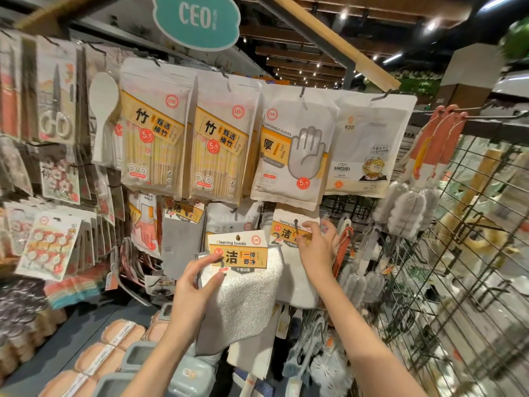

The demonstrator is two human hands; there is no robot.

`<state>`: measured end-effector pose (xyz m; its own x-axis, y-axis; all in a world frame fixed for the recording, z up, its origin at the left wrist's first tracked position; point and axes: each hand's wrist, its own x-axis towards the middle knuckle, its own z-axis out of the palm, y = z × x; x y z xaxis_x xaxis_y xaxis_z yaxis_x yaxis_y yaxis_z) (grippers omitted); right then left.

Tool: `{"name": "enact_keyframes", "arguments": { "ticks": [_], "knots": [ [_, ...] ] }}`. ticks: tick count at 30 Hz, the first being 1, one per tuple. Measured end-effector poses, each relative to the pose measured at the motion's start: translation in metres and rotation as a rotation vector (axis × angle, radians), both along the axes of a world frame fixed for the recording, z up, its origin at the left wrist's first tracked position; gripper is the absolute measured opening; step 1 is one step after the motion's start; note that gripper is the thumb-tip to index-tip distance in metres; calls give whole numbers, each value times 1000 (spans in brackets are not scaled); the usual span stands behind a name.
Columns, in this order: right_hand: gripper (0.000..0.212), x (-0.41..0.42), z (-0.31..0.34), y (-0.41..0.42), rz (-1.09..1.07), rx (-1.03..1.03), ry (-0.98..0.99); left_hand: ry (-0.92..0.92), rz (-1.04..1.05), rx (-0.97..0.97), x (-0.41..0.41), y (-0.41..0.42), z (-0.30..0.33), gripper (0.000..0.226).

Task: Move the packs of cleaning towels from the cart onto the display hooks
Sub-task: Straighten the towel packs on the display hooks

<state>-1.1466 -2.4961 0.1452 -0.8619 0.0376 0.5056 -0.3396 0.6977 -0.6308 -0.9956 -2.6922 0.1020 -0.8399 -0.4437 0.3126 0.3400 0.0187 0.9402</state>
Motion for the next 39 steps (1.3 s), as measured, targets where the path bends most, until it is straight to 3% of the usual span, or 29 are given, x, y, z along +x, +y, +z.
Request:
{"name": "enact_keyframes", "arguments": {
  "ticks": [4, 8, 15, 27, 39],
  "knots": [
    [29, 33, 4, -8, 342, -230, -125, 8, -30, -1, 2, 6, -3, 32],
    [54, 56, -2, -7, 584, -294, -274, 10, -76, -17, 1, 14, -5, 32],
    [45, 60, -3, 23, 547, -309, -288, -57, -145, -18, -11, 30, -4, 34],
    [45, 32, 5, 41, 340, -233, -171, -53, -168, -296, -64, 53, 25, 39],
    [42, -3, -5, 40, 258, -233, -178, -118, -188, -306, -102, 58, 27, 45]
  ]
}}
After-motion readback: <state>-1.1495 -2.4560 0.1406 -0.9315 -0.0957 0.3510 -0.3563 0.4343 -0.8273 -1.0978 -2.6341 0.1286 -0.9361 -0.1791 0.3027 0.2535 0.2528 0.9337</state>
